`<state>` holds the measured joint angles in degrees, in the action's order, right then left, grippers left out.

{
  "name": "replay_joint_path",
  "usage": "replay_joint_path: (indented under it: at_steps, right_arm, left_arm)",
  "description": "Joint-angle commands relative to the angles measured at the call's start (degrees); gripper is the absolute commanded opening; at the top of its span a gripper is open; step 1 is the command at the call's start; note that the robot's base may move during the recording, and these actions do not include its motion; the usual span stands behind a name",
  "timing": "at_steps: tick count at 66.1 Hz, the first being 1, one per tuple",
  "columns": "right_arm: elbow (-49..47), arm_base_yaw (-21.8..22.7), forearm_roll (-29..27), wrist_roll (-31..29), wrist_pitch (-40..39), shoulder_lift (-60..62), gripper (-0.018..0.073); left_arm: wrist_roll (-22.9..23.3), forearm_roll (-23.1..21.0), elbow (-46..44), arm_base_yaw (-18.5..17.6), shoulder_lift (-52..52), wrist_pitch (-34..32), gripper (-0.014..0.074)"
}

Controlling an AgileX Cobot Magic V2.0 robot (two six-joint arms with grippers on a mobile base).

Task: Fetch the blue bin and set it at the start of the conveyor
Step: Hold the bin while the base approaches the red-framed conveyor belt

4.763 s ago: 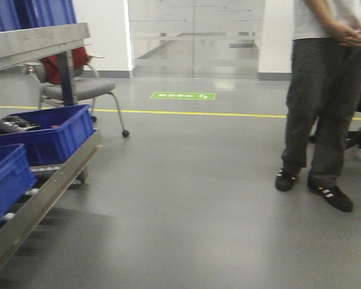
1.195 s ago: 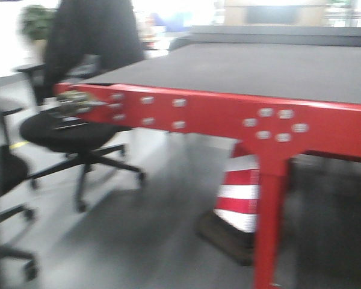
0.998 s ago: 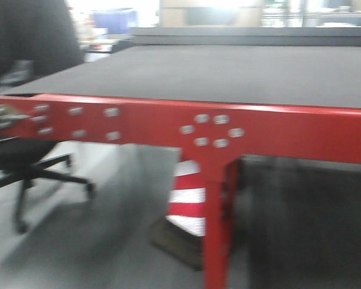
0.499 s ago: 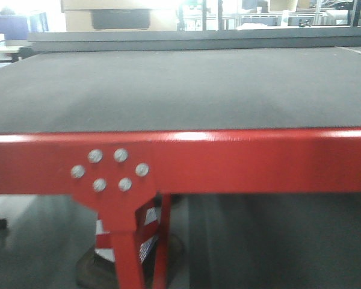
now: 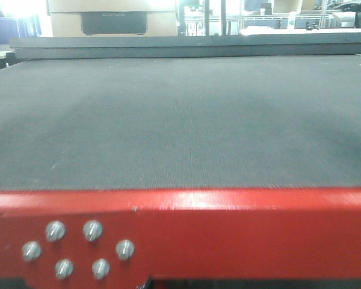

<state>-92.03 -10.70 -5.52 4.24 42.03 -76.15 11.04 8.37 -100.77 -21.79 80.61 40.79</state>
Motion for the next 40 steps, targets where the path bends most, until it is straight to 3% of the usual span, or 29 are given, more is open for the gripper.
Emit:
replay_joint_path:
  at_steps: [1, 40]
  right_arm:
    - [-0.5, 0.2, 0.9, -1.4, -3.1, 0.4, -0.0153]
    - [-0.5, 0.2, 0.9, -1.4, -3.6, 0.4, -0.0153]
  left_arm:
    - [0.2, -1.3, -0.6, -0.1, -0.7, -2.8, -0.0111]
    - [0.2, -1.3, -0.6, -0.1, -0.7, -2.8, -0.0111]
